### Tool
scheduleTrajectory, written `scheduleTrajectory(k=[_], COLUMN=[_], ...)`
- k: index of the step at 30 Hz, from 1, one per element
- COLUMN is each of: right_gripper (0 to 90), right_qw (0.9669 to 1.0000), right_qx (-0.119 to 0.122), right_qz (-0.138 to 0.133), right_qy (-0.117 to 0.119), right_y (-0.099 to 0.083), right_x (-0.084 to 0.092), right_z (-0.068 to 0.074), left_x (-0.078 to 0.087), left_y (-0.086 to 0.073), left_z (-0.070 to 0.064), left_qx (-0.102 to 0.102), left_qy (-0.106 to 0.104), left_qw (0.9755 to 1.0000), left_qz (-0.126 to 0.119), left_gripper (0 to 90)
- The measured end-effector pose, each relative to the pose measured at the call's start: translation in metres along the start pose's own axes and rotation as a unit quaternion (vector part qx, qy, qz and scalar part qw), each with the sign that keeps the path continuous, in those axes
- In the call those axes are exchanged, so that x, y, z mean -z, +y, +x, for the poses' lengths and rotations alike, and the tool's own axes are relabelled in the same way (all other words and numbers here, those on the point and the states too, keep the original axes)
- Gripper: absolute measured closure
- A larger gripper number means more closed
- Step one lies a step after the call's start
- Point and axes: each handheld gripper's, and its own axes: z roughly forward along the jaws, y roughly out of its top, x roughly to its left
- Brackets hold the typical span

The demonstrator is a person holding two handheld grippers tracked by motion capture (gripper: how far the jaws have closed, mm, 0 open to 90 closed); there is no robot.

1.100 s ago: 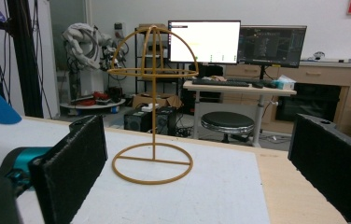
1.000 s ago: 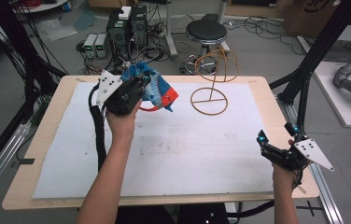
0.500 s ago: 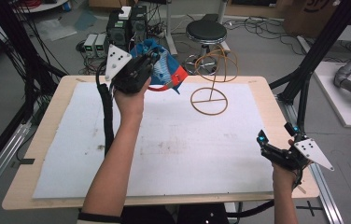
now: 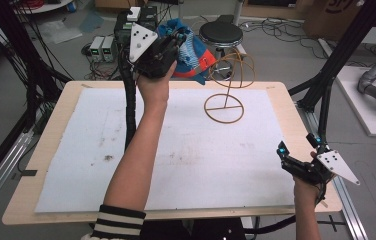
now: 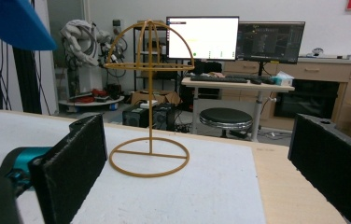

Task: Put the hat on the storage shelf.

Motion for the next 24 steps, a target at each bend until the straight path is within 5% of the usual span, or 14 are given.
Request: scheduleTrajectory(k=[11, 24], right_gripper=[4.3, 4.3], right_qw=[0.9999, 0.9999], right_qx=[0.010, 0.010], right_qz=[0.011, 0.010], right_qy=[0.001, 0.003], right_y=[-0.001, -0.001], right_x=[0.015, 0.025], right_z=[0.001, -0.001], left_x=[-0.034, -0.082], left_y=[0.007, 0.016], left_z=[0.000, -0.013], left_qx=[0.017, 0.009], left_qy=[-0.004, -0.013], left_qw=[0.9998, 0.9997], left_qz=[-0.013, -0.016], left_gripper=[89.1, 89.1])
